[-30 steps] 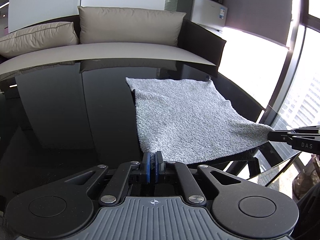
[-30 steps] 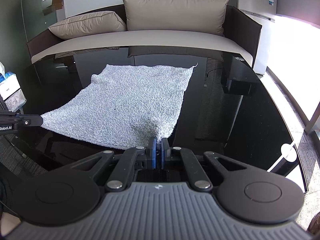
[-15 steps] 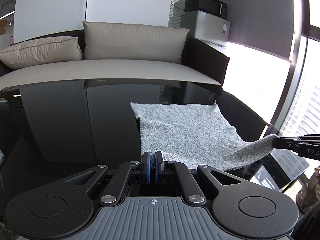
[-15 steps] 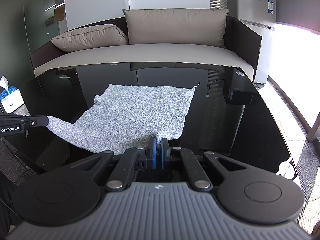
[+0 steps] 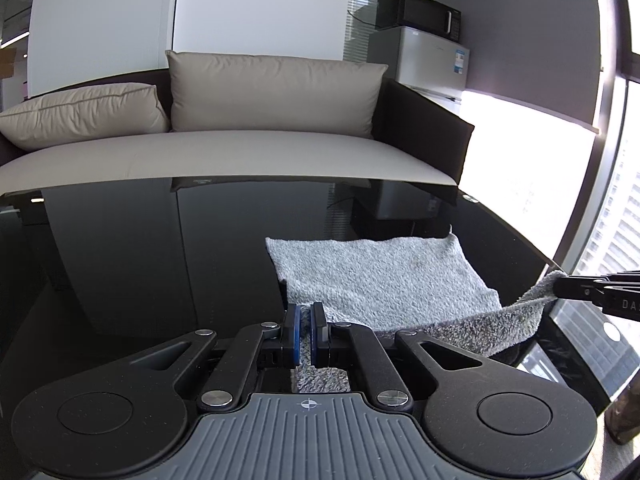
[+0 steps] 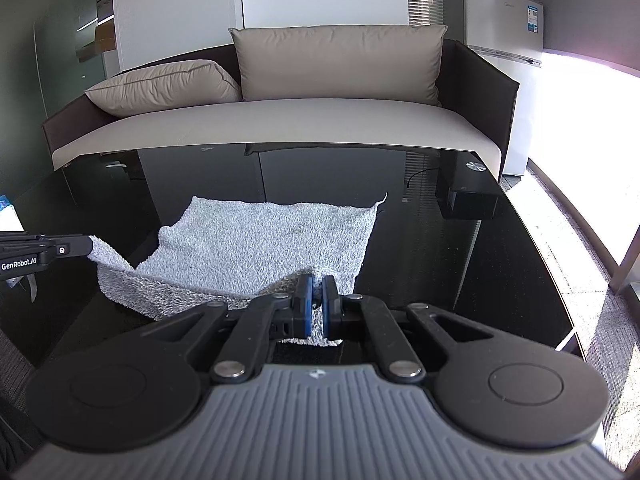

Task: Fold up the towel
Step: 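Lift the grasped towel edge with both grippers and fold it over the towel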

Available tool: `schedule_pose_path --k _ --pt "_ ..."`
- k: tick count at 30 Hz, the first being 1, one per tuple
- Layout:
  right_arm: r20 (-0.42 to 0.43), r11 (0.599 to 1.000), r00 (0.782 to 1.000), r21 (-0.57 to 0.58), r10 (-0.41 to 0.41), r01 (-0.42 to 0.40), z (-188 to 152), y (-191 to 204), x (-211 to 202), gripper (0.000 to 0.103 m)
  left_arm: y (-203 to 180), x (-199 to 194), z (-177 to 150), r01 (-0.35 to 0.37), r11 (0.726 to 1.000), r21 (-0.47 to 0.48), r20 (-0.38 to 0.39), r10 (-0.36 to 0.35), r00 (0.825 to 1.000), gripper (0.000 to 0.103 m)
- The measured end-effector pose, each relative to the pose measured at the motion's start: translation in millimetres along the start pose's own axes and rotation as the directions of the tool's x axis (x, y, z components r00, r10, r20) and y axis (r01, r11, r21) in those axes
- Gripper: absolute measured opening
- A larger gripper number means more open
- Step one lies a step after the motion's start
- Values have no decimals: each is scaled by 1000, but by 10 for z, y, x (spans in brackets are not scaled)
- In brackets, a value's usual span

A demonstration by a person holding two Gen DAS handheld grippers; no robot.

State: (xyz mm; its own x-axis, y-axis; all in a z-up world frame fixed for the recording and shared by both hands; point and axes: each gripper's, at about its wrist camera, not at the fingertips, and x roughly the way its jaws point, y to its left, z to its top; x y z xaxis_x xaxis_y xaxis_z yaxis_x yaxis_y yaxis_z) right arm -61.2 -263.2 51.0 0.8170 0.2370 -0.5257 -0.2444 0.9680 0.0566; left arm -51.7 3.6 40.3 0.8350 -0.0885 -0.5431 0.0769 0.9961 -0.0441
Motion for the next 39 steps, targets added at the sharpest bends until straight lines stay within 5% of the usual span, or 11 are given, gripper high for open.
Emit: schedule_pose_path --k 39 --pt "-1 998 1000 59 -7 7 441 -227 976 5 86 886 402 -39 999 7 31 39 999 4"
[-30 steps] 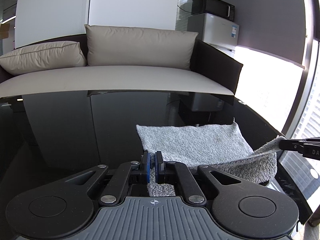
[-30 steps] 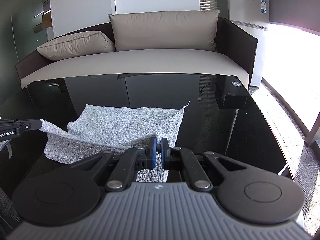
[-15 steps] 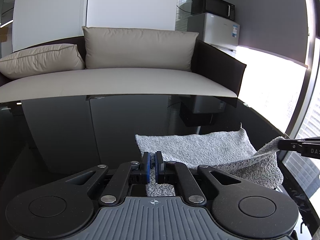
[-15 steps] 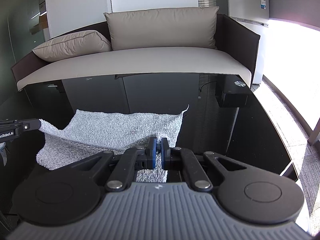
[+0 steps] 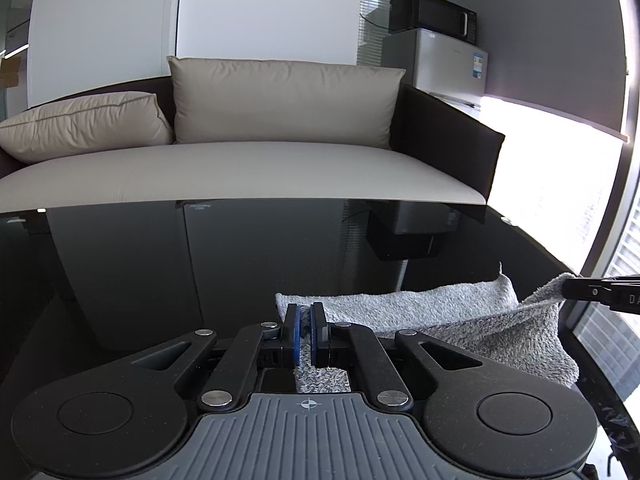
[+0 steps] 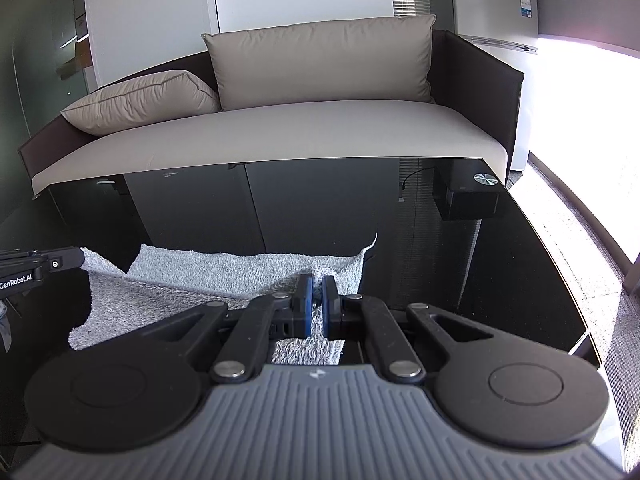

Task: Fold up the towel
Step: 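Lift the grasped towel edge with both grippers and fold it over the towel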

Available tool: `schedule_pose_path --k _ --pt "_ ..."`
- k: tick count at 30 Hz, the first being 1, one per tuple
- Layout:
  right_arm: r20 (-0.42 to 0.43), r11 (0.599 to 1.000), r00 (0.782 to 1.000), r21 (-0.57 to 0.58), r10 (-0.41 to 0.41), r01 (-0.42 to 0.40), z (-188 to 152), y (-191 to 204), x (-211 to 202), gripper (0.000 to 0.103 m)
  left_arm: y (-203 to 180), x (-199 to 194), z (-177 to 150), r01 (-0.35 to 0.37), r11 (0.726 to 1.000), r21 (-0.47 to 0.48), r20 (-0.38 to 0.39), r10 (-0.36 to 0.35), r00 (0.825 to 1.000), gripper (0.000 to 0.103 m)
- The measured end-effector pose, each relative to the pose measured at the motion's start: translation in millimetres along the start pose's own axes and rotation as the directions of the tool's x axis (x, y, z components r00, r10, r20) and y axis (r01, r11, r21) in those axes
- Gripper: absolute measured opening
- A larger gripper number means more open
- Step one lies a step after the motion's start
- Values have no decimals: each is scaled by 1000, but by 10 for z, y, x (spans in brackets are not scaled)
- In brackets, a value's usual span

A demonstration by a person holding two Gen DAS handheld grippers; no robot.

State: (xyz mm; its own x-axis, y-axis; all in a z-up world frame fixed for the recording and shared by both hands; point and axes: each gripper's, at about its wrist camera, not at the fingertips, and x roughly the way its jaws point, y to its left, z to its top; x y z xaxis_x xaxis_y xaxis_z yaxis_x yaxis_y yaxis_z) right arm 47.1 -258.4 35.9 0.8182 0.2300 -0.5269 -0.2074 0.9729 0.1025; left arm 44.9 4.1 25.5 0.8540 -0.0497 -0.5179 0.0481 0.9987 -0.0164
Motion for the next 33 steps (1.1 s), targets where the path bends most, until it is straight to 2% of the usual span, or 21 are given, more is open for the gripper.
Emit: schedule_pose_path --k 20,33 --pt "0 1000 1000 18 4 -4 177 -48 282 5 50 303 105 -23 1000 -13 -21 23 1000 5" --pt "12 1000 1000 30 9 -9 266 -100 341 5 48 362 205 -17 999 -29 -18 17 1000 5"
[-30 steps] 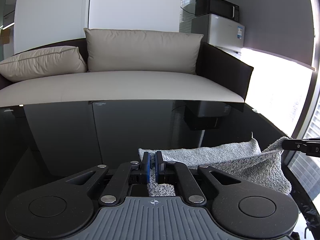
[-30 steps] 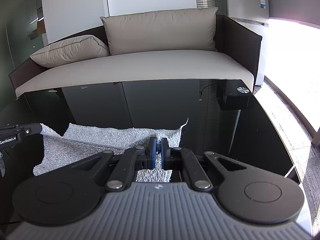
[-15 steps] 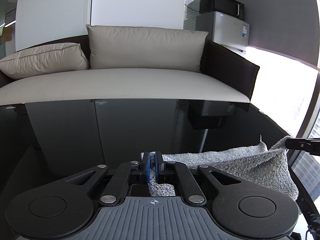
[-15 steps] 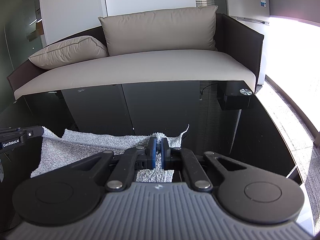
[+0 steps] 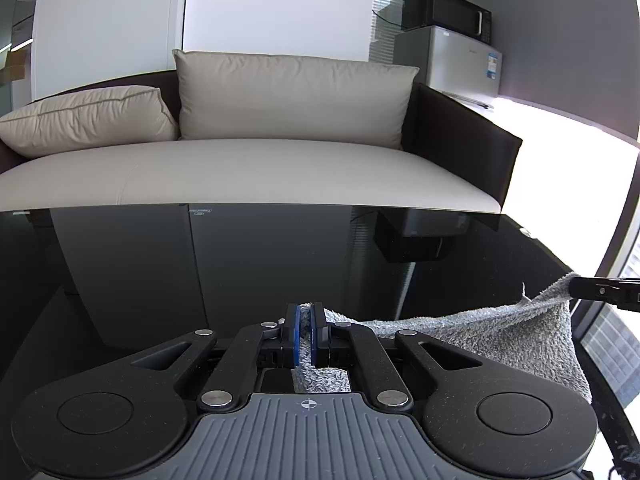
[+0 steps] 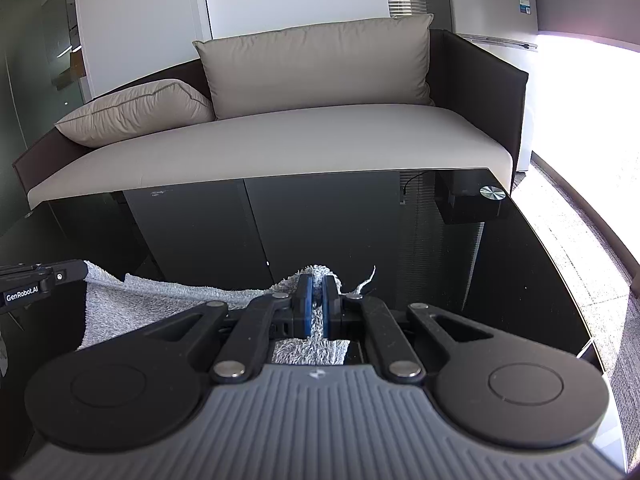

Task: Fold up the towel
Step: 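Lift the grasped towel edge with both grippers and fold it over the towel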

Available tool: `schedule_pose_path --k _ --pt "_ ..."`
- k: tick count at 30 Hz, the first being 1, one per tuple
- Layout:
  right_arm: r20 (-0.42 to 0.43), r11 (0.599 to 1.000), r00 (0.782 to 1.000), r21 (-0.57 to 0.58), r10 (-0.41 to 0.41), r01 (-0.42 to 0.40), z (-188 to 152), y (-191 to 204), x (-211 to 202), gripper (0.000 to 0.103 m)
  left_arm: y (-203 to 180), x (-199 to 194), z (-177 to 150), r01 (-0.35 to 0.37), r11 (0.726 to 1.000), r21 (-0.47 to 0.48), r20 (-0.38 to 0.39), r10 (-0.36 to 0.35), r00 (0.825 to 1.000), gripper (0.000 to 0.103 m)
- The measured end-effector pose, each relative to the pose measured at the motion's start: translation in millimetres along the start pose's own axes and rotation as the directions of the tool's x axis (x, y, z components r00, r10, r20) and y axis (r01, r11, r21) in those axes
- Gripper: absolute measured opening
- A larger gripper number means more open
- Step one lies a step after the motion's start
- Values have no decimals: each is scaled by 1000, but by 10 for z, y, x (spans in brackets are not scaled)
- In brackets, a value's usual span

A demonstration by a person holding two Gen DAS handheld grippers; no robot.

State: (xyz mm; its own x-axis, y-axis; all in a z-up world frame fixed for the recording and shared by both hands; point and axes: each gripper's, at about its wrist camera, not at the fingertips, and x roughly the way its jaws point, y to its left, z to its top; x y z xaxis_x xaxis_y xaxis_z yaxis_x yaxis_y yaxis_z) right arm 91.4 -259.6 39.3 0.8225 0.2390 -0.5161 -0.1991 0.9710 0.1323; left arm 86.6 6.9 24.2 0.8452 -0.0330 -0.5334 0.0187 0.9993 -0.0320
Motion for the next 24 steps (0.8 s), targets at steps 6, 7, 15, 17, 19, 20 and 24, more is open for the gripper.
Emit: schedule_pose_path --k 6,7,15,17,19,20,24 --pt "-7 1000 1000 -4 2 -2 26 11 80 5 4 118 24 2 1000 5 -26 -2 1000 5" --pt "-8 1000 1000 -4 2 -2 29 11 94 5 0 135 26 3 1000 9 -29 -3 1000 5" --pt "-27 1000 1000 -4 -7 6 23 -1 218 5 -28 269 27 3 999 34 -49 -1 999 5" --pt "-32 1000 999 -3 -12 12 20 -6 254 5 -30 300 27 0 999 40 -55 2 999 5" --pt "-40 1000 999 -3 -16 16 18 -11 293 5 -25 339 28 -2 999 43 -68 5 998 5" --pt "-45 1000 999 -3 -18 18 18 -13 313 5 -23 352 25 -3 999 44 -71 7 997 5" --pt "-54 1000 998 -2 -24 24 11 -17 378 5 -11 403 23 -6 999 47 -79 10 997 5"
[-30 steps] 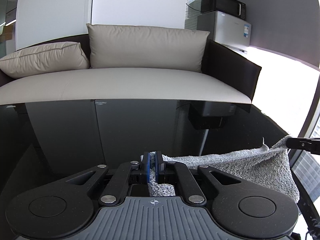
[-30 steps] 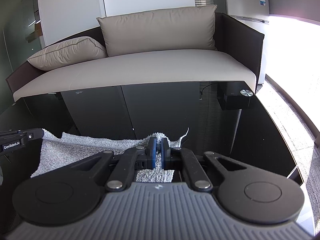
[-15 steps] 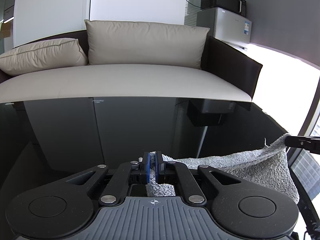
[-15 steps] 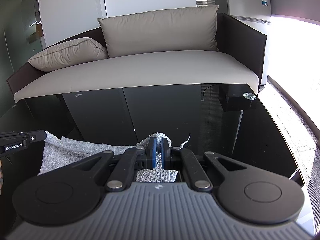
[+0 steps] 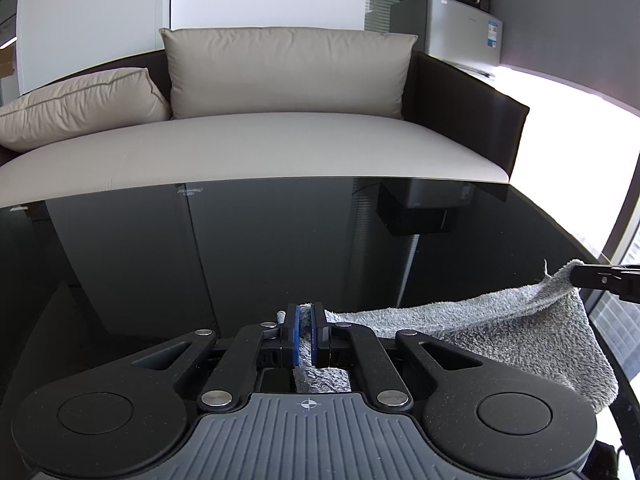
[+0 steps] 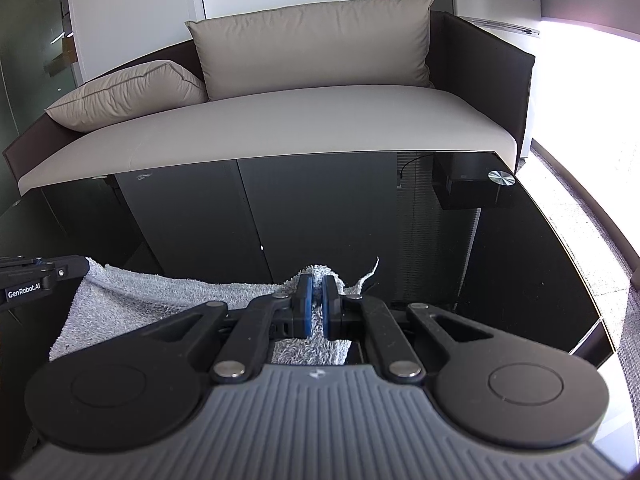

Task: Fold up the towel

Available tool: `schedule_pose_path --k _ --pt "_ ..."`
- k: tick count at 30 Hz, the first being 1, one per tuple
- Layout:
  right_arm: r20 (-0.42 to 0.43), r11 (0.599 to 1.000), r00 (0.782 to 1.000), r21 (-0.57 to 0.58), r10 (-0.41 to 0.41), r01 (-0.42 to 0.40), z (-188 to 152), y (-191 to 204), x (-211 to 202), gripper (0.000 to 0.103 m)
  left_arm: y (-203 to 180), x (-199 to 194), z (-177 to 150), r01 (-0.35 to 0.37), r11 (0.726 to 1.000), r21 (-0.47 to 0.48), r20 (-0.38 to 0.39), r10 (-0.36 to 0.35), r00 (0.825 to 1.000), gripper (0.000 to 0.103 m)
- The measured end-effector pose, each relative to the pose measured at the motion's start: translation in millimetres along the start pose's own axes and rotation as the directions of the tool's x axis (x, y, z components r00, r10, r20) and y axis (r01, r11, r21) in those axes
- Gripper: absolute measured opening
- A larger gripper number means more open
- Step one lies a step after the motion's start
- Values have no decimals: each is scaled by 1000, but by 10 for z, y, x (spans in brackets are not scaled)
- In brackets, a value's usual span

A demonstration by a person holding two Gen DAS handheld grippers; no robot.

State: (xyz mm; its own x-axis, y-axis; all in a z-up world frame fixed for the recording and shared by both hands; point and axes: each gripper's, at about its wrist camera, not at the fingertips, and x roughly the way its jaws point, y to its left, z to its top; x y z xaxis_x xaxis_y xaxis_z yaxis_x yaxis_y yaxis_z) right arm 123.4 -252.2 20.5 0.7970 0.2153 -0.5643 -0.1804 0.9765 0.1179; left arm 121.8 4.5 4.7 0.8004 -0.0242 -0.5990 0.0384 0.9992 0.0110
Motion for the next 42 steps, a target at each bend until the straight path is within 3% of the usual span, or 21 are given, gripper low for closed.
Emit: schedule_pose_path --k 11,13,15,21,30,34,42 --pt "20 1000 1000 4 -22 22 -24 -17 112 9 76 51 -3 -40 999 -6 3 40 999 11" --pt "45 999 998 10 -42 41 -32 -31 98 40 100 45 -2 -45 999 -12 5 45 999 11" --pt "70 998 996 16 -58 57 -41 -46 72 52 113 37 0 -49 999 -16 5 49 999 11" --pt "45 998 997 13 -56 55 -91 -57 30 52 103 -19 -17 -37 999 -13 -7 37 999 11" --pt "5 999 999 9 -54 53 -168 -69 -37 56 65 -188 -204 26 1000 -14 -90 -27 996 26" --pt "-15 999 999 15 -50 50 -225 -28 -116 56 19 -292 -277 46 999 -10 -104 -47 993 39" --pt "-44 998 998 -38 -52 50 -387 121 -327 56 -35 -444 -431 84 996 2 -119 -83 989 45"
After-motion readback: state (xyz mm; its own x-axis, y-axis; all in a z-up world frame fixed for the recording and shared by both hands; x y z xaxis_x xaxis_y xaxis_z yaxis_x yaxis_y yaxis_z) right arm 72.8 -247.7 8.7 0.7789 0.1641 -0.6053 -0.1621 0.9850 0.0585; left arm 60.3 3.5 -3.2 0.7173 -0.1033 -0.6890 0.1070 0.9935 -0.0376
